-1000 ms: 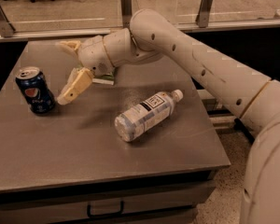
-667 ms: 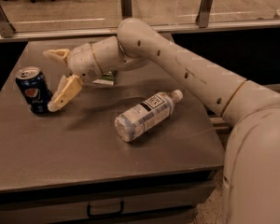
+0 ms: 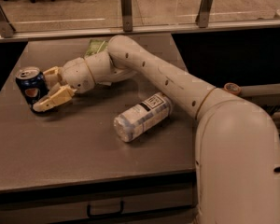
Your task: Move pepsi can near blue plastic bottle
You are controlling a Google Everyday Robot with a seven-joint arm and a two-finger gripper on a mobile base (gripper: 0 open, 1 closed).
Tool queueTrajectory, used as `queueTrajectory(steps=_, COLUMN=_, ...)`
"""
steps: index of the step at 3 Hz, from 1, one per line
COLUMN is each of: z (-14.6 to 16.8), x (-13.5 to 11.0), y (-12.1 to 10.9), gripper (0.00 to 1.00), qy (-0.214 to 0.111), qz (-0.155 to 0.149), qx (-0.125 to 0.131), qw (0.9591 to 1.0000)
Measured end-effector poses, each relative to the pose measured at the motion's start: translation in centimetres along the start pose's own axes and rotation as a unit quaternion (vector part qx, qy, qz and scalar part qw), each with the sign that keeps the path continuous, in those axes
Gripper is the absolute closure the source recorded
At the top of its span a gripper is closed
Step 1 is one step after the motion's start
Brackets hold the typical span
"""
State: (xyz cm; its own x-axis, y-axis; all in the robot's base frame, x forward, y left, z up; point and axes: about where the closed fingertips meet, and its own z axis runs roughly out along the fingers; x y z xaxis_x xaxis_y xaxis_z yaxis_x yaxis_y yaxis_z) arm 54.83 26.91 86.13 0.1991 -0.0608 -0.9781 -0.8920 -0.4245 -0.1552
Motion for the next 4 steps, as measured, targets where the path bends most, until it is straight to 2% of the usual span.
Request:
queueTrajectory(steps=1, z=-0.9, x=-0.5, y=-0.4, gripper=0.65, qy=0.008, qz=-0.002, qx=-0.005, qw=1.0000)
queueTrajectory(steps=2, z=-4.2, x=-3.0, y=-0.9, gripper=0.88, qy=0.032, qz=-0.014, qx=0.030, qw=0.9989)
queueTrajectory(steps=3, z=-7.9, x=-2.4, y=-0.7, gripper=1.00, qy=0.021, qz=0.004, qx=0.074, qw=0.9970)
queueTrajectory(steps=4, z=-11.9, x=-0.7, y=0.4, gripper=1.00, qy=0.017, qz=0.035, qx=0.113, qw=0.9928)
